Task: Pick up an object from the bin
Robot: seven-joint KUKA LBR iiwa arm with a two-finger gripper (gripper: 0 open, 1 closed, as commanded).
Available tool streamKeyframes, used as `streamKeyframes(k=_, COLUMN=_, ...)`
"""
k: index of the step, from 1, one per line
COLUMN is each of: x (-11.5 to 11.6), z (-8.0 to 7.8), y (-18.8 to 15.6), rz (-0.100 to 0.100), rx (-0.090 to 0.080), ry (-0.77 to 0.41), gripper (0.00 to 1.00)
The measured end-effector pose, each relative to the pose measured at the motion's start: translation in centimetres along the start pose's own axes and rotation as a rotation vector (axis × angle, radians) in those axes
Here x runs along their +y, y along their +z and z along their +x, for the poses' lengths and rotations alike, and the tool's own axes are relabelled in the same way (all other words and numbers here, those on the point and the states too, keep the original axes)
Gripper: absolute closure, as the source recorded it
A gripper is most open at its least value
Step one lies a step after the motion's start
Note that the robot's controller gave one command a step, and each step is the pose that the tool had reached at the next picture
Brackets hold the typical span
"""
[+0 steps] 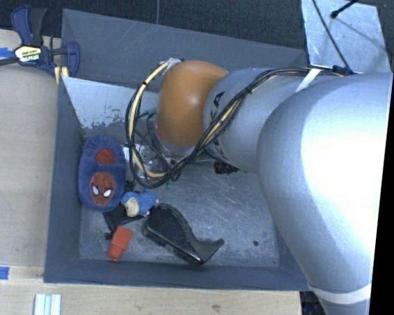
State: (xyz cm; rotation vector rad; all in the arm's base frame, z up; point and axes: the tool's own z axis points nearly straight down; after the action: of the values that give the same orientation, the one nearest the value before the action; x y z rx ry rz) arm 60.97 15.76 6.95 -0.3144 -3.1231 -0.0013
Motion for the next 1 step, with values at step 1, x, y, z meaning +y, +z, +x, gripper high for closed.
streamKeyframes(k=1, x=0.64, z=5.7, y=-0.25, rz=-0.005, rx=-0.009, ry=0.053, gripper=1.0)
